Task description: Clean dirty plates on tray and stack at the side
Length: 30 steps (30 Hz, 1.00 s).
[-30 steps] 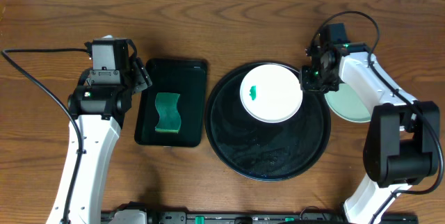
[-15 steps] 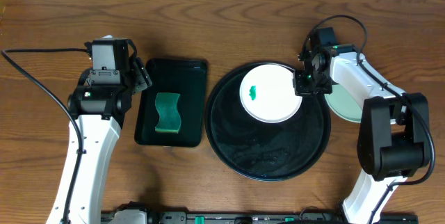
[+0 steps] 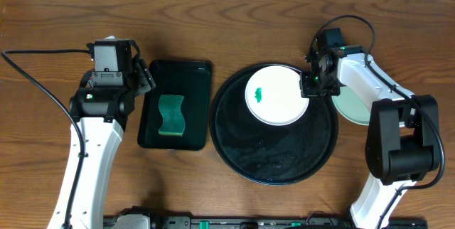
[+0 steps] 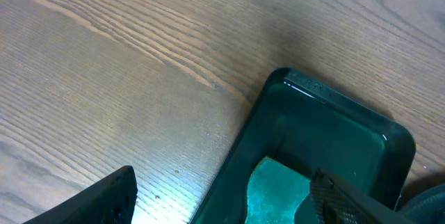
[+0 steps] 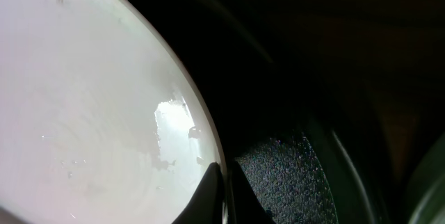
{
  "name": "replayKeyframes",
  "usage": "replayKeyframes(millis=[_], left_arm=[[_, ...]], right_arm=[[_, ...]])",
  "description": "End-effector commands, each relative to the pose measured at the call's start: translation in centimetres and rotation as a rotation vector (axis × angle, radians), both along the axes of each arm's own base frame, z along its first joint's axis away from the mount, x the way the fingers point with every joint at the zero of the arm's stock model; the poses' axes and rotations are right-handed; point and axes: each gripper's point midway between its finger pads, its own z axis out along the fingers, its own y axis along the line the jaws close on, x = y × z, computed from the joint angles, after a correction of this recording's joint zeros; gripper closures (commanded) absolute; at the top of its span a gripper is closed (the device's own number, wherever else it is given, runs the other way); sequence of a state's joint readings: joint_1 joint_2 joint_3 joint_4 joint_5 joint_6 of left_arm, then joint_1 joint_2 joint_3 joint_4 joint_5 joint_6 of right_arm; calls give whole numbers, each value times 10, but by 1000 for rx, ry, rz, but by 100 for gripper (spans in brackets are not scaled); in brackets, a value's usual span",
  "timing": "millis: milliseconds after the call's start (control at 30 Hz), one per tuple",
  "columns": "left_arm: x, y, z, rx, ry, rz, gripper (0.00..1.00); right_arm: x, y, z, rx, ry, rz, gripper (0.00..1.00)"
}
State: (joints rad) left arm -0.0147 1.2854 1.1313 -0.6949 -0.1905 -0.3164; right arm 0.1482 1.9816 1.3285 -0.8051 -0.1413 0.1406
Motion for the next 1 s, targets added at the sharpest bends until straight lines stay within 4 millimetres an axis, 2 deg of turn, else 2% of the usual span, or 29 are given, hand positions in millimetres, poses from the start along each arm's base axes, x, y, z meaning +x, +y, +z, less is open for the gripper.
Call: replayKeyframes(millis=[0, 100, 133, 167, 233, 367, 433, 967], left_arm=[[2, 4, 6, 17, -14, 14, 20], [2, 4, 6, 17, -14, 14, 20], [2, 4, 6, 17, -14, 14, 20], [2, 4, 7, 17, -15, 14, 20], [2, 4, 6, 17, -14, 14, 20], [2, 4, 6, 17, -14, 14, 20], [2, 4, 6, 17, -14, 14, 20], [2, 4, 6, 17, -14, 14, 20]], right_arm=[[0, -2, -1, -25, -3, 9, 99], [0, -2, -1, -25, -3, 9, 99], [0, -2, -1, -25, -3, 9, 95], [0, -2, -1, -25, -3, 9, 86], [0, -2, -1, -25, -4, 9, 81], [0, -2, -1, -24, -6, 9, 90], [2, -2, -1, -24, -11, 9, 99], [3, 5, 0, 22, -14, 13, 99]])
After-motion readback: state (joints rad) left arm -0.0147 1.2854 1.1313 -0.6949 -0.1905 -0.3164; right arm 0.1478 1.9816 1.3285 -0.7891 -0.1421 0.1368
